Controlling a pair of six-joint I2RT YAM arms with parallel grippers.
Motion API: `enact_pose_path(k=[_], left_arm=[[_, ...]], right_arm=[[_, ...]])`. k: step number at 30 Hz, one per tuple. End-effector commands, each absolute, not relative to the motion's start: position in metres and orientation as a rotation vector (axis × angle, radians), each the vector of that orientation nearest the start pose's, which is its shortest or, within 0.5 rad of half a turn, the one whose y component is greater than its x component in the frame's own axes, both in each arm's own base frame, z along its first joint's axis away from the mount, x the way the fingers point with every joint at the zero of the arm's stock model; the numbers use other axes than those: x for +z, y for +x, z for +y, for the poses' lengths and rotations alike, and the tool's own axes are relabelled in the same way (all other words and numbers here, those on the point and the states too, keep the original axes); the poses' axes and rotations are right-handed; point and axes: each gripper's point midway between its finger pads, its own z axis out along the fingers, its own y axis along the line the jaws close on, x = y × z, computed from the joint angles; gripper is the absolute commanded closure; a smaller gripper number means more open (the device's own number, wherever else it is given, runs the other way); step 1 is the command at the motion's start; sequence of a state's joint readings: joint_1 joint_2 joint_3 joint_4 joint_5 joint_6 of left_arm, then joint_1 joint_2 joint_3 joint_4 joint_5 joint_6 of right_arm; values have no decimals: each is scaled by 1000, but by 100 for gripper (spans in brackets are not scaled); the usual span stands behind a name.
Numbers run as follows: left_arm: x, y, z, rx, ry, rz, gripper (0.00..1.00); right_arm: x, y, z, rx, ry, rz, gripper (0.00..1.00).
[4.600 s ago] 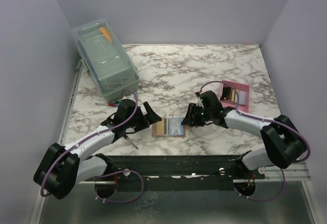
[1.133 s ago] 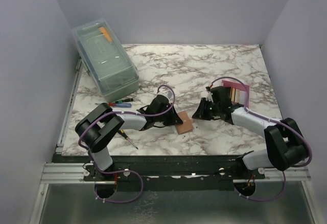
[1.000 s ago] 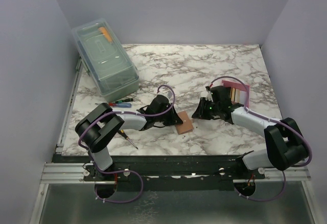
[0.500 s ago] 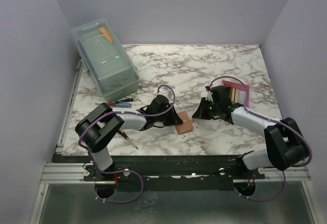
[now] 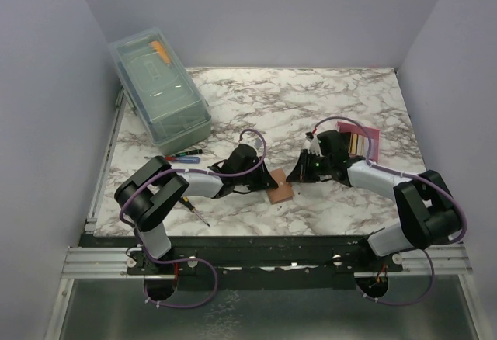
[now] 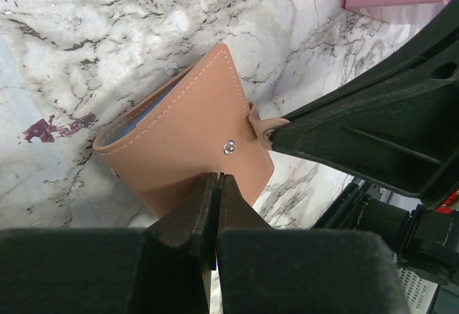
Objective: Put the credit cards into the card holder
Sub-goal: Close the card holder at the center of the board.
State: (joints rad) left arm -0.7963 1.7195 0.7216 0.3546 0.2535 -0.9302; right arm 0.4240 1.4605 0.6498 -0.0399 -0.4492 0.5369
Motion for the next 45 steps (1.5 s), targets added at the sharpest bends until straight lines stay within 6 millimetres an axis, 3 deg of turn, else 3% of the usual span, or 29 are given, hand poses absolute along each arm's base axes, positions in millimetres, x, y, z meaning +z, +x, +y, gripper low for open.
enact_pose_path(k=[1, 16, 30, 38, 45], left_arm=[[10, 221, -336, -1054, 6, 2581, 100], [11, 221, -336, -1059, 4, 2577, 100], [12, 220, -337, -1067, 10, 2574, 100], [13, 219, -336, -1070, 11, 2574, 100], [13, 219, -336, -1073, 10, 2574, 100]], right_arm=[[48, 254, 231, 1036, -130, 2548, 100], [29, 253, 231, 1005, -119, 2608, 91], [30, 258, 232, 1000, -95, 2593, 79], [34, 260, 236, 1033, -71, 2575, 79], [29, 257, 238, 1049, -84, 2596, 84]])
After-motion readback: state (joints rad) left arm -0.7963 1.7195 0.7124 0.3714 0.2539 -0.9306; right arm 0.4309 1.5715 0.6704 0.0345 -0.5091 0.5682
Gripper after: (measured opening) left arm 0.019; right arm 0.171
